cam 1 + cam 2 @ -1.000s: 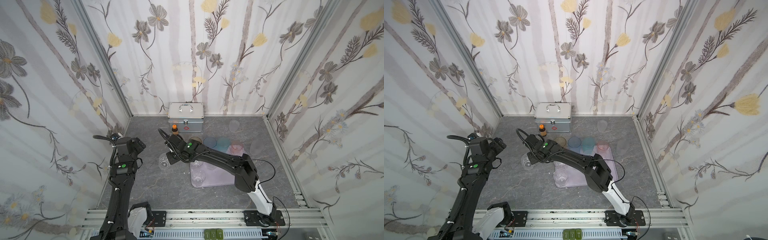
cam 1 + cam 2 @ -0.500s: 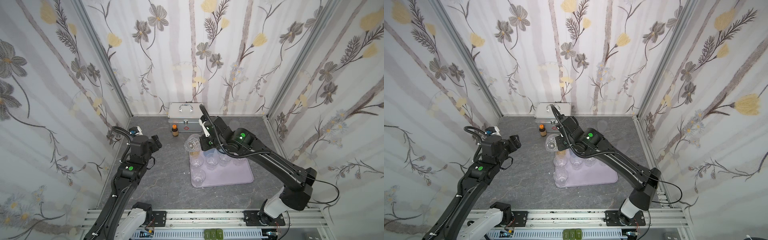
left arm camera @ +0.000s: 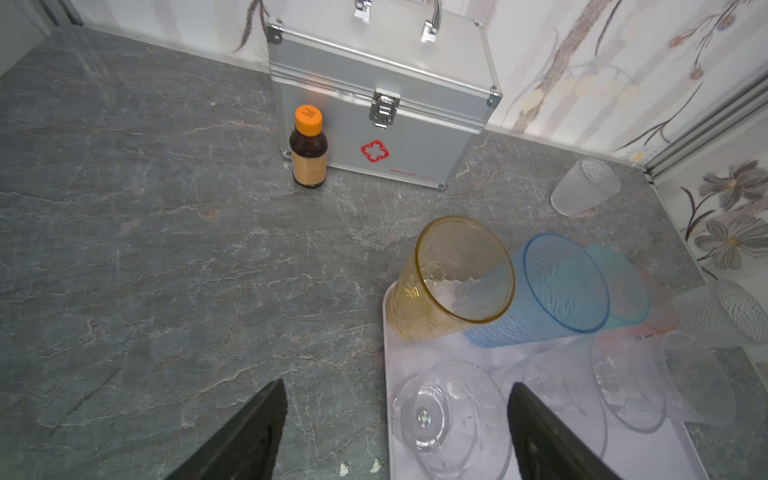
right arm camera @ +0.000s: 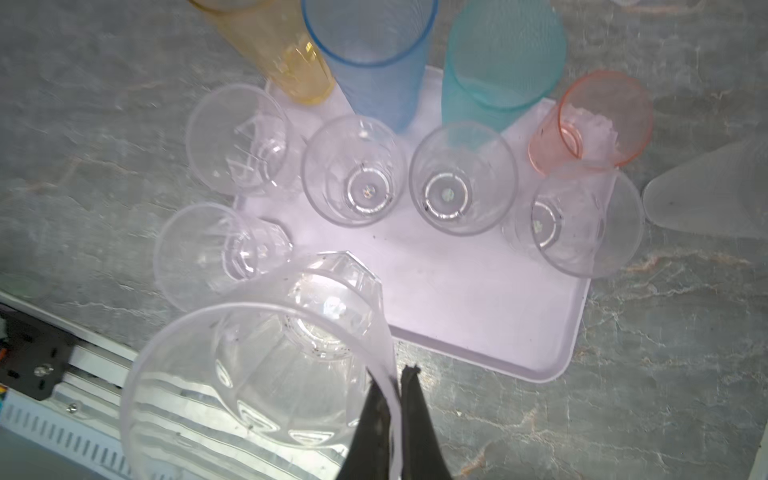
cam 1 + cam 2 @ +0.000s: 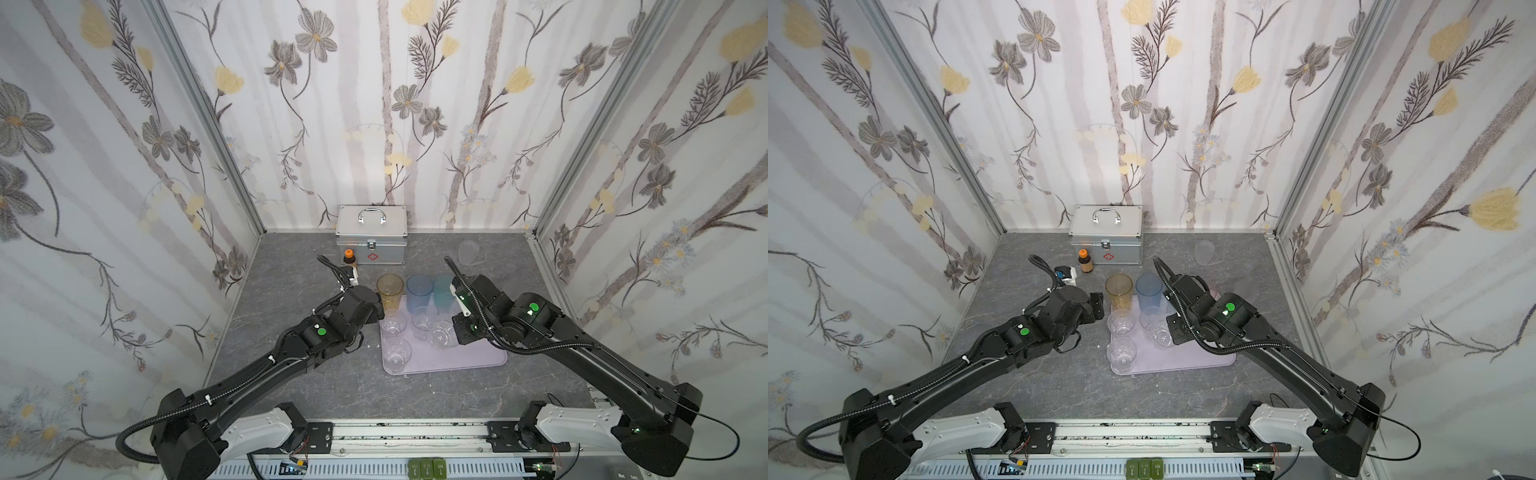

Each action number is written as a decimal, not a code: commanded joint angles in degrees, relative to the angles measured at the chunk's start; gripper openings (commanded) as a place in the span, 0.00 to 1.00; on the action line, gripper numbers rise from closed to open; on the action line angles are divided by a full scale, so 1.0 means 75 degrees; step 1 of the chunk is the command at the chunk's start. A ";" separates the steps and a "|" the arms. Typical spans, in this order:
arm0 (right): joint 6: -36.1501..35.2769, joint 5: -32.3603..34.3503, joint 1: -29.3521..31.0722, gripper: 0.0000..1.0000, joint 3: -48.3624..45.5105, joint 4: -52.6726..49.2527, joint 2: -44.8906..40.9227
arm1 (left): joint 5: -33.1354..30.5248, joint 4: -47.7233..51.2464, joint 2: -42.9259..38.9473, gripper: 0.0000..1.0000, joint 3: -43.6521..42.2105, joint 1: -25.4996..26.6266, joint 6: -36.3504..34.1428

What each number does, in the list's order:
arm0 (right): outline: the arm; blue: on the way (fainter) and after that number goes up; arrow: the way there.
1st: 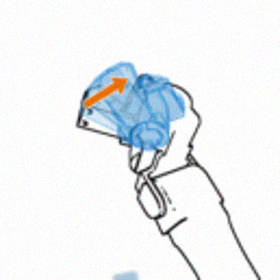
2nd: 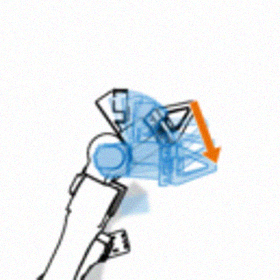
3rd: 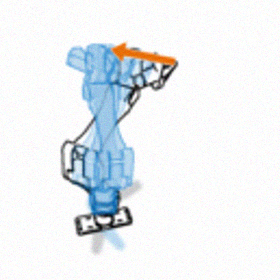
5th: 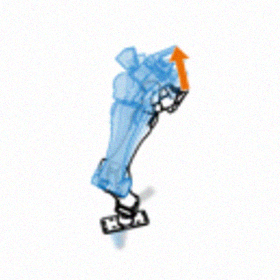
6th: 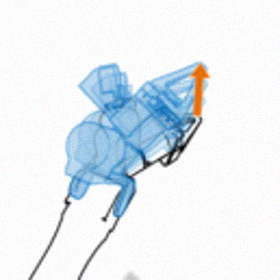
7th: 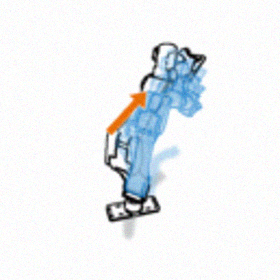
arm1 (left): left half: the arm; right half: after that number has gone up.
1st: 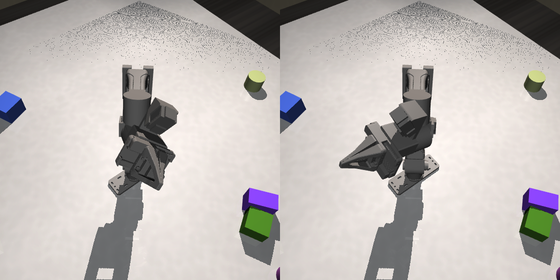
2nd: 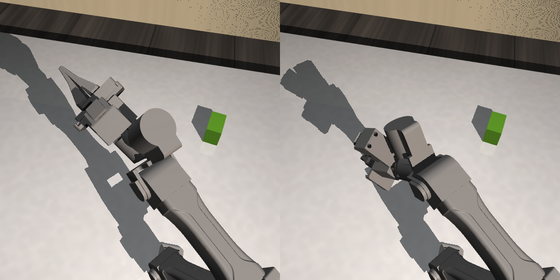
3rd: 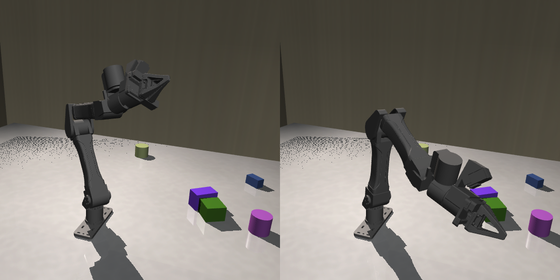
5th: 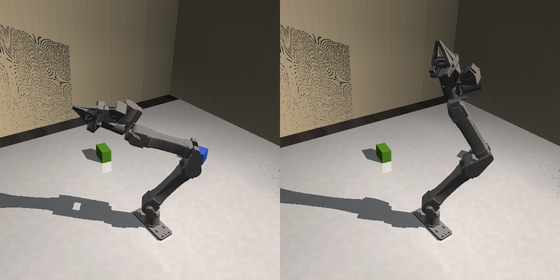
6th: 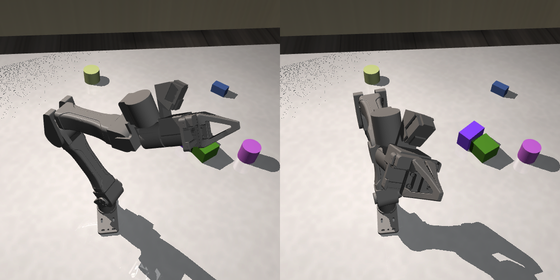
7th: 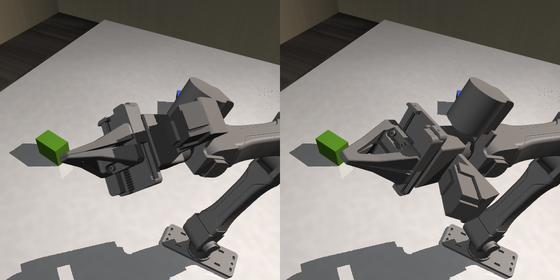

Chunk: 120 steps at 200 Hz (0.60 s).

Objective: Place the glasses into the tray
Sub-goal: 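Carry the clear glass over the tray with the right gripper while the left approaches, then lower the clear glass onto the tray edge nearest the robot and open the right gripper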

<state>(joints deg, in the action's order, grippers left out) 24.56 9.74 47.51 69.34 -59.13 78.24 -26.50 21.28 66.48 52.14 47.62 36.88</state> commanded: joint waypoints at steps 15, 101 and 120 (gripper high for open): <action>0.0148 -0.0140 -0.0006 0.00 -0.0772 0.1082 0.0269 | -0.0313 -0.0141 0.0289 0.87 -0.0031 0.0155 0.0514; 0.0352 -0.0115 0.0090 0.00 -0.1470 0.2141 0.1121 | -0.0310 -0.0429 0.0450 0.88 -0.0283 0.0149 0.0534; 0.0401 -0.0126 0.0180 0.00 -0.1531 0.2283 0.1323 | -0.0316 -0.0490 0.0482 0.89 -0.0318 0.0155 0.0526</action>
<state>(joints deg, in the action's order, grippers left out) 26.50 8.29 48.14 58.28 -45.84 86.67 -27.83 19.29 69.80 50.02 48.80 39.66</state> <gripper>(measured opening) 0.057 0.886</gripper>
